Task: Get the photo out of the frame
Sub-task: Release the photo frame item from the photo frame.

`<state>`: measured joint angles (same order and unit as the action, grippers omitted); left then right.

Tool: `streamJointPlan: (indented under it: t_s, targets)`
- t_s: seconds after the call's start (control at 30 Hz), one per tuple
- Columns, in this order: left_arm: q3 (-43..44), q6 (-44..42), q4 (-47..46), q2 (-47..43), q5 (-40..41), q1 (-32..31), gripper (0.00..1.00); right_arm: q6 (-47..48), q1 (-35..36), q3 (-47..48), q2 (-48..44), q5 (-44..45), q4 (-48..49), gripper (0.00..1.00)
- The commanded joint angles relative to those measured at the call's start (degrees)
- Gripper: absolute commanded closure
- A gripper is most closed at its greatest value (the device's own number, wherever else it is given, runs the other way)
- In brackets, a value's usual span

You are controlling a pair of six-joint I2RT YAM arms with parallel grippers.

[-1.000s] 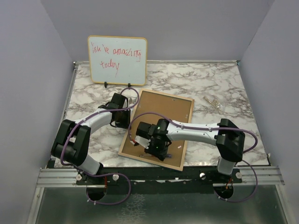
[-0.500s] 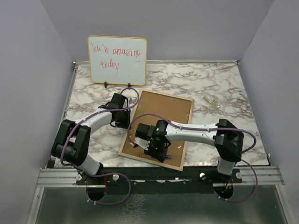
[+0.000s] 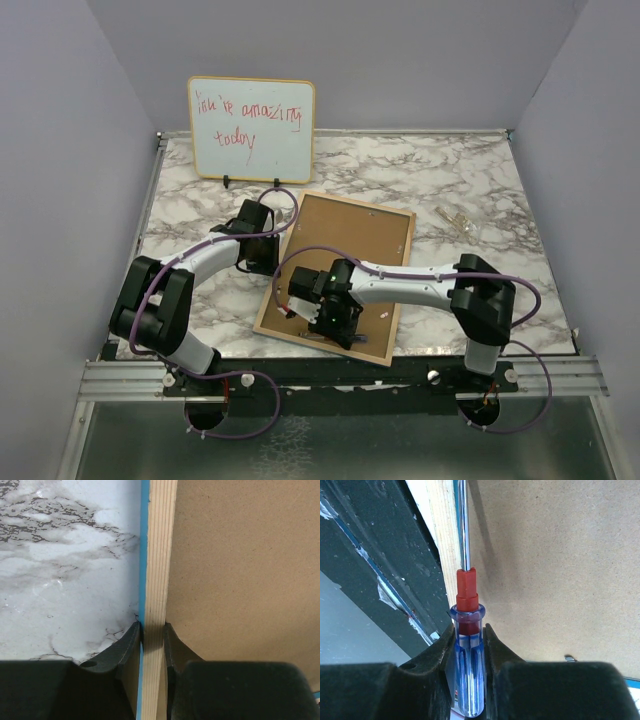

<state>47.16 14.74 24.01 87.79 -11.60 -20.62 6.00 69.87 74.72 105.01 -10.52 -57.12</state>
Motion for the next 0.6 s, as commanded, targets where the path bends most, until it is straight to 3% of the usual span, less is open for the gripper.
streamJointPlan:
  t_s: [0.0,0.57]
  targets:
    - [-0.6,0.0,0.6,1.0,1.8,-0.3,0.91,-0.9,0.6,0.3,1.3,0.5,-0.3,0.99]
    - [-0.6,-0.1,0.6,1.0,1.8,-0.3,0.91,-4.8,0.6,2.4,1.9,4.0,0.5,0.99]
